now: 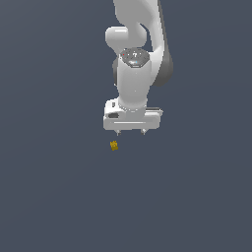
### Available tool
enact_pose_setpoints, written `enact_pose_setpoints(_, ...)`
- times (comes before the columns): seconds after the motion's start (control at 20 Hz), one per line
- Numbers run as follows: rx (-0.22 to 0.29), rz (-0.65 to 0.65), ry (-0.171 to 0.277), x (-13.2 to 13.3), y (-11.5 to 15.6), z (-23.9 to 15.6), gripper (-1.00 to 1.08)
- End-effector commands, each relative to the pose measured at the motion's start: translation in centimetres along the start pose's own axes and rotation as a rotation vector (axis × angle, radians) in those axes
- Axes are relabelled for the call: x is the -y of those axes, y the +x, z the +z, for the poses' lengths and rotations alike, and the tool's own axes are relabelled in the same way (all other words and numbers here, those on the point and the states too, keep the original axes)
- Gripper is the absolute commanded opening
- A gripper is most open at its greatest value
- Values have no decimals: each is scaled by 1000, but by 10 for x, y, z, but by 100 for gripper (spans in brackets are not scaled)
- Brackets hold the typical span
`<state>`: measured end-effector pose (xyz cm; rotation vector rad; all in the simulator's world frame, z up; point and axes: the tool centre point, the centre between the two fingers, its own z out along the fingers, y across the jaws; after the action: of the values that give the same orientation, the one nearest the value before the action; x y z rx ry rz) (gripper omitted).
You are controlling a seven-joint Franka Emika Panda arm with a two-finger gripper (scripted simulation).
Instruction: Pick up the object and move it to a goal position.
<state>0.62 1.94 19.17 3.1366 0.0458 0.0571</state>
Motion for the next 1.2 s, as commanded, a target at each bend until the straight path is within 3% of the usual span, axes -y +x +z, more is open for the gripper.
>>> enact_pose_setpoints(0.0, 0, 0, 0, 0, 0, 0, 100)
enact_pose_setpoints(0.5, 8, 68, -4, -21, -4, -9, 100)
enact_pose_setpoints(1.15, 14, 6, -7, -32, -9, 15, 100)
